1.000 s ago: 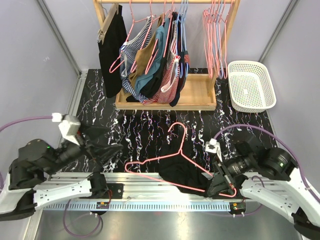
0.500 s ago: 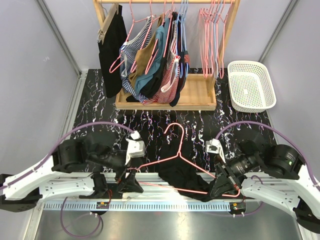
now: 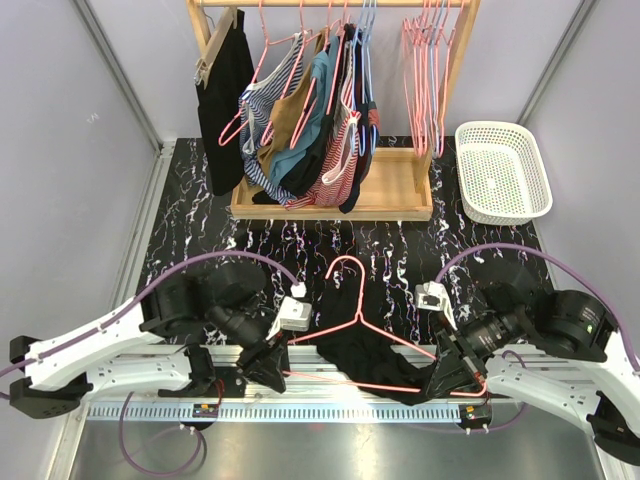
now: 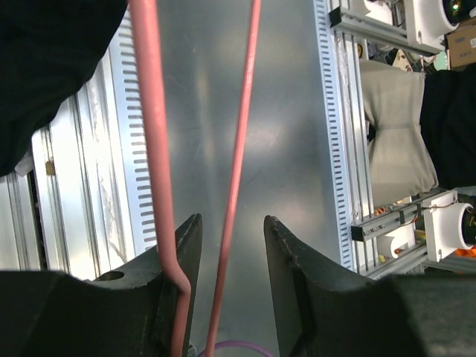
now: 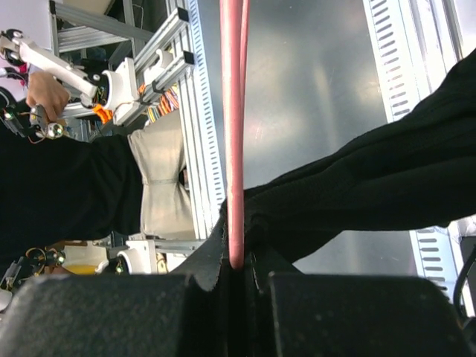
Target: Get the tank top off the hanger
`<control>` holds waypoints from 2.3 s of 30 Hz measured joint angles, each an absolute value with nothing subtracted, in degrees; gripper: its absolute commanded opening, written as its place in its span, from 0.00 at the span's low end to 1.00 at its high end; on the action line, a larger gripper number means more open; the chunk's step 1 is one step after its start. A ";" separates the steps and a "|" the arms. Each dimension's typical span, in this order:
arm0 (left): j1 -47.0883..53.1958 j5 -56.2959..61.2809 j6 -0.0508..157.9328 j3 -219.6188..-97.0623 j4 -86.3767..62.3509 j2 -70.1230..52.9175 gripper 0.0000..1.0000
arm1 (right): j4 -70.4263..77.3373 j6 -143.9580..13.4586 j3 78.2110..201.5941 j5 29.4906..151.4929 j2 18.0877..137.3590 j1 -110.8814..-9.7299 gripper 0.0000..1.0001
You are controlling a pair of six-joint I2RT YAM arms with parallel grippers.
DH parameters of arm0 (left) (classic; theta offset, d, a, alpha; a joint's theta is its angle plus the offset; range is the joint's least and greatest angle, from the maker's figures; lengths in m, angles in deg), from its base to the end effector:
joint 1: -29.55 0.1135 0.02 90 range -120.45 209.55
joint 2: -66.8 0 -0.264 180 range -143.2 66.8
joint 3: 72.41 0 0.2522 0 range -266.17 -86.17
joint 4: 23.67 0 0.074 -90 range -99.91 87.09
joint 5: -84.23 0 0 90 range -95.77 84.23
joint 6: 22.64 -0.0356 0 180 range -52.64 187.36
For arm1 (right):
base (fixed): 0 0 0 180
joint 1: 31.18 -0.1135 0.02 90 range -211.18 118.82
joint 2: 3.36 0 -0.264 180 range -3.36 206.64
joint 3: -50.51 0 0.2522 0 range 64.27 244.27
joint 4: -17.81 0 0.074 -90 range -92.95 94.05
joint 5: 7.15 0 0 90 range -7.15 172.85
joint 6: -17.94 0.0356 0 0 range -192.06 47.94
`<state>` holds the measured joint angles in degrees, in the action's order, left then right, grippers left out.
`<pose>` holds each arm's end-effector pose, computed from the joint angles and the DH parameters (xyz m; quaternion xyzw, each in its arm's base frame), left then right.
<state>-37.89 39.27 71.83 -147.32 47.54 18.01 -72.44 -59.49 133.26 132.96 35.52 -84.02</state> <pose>0.0314 -0.1413 0.3529 0.5706 0.6516 -0.4937 0.0778 0.0163 0.0668 0.3839 -0.4372 0.7355 0.5127 0.0708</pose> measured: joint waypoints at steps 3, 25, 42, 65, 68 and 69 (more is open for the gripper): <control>-37.89 38.44 71.68 -146.66 47.91 17.20 0.00 | -73.16 -59.49 133.37 131.34 35.56 -84.06 0.00; -37.71 32.25 73.47 -148.28 47.87 19.43 0.00 | -75.21 -61.37 133.37 127.54 33.53 -84.06 0.00; -37.30 4.27 80.90 -149.00 50.91 17.16 0.00 | -74.32 -48.40 137.33 77.16 36.80 -84.02 1.00; -36.05 4.89 88.79 -152.71 53.66 18.18 0.00 | -39.21 -35.64 112.08 70.12 53.85 -84.06 0.01; -36.05 4.25 89.93 -153.72 54.71 20.67 0.00 | -37.36 -34.07 111.05 68.63 53.79 -84.06 0.00; -36.05 4.12 90.17 -153.76 54.86 21.61 0.00 | -37.09 -33.61 110.62 68.33 53.44 -84.06 0.00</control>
